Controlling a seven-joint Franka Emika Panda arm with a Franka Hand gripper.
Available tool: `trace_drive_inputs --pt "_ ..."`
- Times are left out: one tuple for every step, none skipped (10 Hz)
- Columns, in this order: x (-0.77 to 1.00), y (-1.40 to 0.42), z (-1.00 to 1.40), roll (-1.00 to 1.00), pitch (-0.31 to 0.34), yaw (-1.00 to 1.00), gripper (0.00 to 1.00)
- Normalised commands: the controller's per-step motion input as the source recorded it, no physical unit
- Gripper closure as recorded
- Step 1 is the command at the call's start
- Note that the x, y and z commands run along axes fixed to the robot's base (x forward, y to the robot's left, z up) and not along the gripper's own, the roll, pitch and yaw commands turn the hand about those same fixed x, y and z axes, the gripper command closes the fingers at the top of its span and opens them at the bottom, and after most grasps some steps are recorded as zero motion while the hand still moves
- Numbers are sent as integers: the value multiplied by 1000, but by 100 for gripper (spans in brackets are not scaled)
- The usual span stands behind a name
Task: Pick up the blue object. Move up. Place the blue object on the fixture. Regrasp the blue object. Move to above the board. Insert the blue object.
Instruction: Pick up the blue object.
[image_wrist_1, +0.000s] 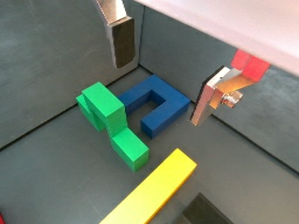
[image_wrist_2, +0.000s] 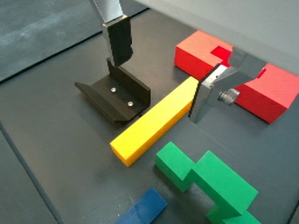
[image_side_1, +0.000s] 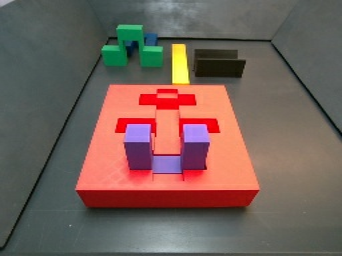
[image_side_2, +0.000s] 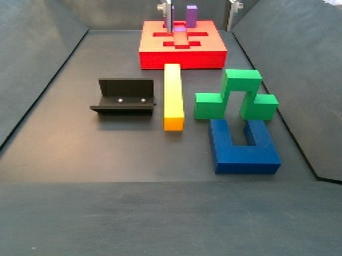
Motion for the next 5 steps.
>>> trace_drive_inputs --pt "0 617 -694 -36 -191 -83 0" --pt "0 620 -729 -13 -183 -109 0" --pt "0 594 -777 0 -164 -157 0" --pt "0 343 -766 0 -170 -189 0" --pt "11 0 -826 57 -156 -246 0"
